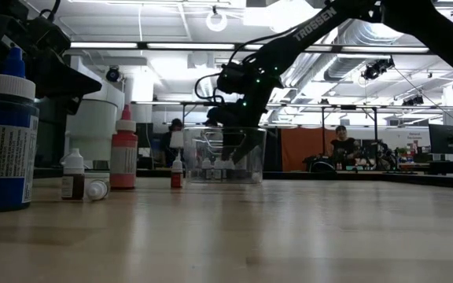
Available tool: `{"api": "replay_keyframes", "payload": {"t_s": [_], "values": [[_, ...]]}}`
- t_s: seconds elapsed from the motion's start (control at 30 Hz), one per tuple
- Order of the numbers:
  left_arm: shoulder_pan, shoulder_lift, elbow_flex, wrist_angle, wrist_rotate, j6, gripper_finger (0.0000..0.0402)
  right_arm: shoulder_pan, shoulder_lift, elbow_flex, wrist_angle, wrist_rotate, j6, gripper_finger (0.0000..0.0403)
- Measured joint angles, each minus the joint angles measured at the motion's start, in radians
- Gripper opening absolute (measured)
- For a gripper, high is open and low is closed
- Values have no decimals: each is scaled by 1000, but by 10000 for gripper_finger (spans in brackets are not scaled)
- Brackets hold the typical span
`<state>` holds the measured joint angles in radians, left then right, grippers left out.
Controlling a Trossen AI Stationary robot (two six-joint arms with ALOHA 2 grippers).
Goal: Pick & Place food coloring
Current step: Put the large black food coloring bottle into the container
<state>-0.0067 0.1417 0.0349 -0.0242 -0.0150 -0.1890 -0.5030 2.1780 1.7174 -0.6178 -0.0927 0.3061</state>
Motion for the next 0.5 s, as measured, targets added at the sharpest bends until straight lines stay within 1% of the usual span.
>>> {"api": "replay_keyframes", "payload": {"t_s": [0.23, 0.5], "values": [[0, 0, 0, 0, 0, 0, 1, 3, -75, 0, -14, 4, 0, 156], [0, 0, 0, 0, 0, 0, 1, 32, -232, 0, -141, 12, -38, 156]]}}
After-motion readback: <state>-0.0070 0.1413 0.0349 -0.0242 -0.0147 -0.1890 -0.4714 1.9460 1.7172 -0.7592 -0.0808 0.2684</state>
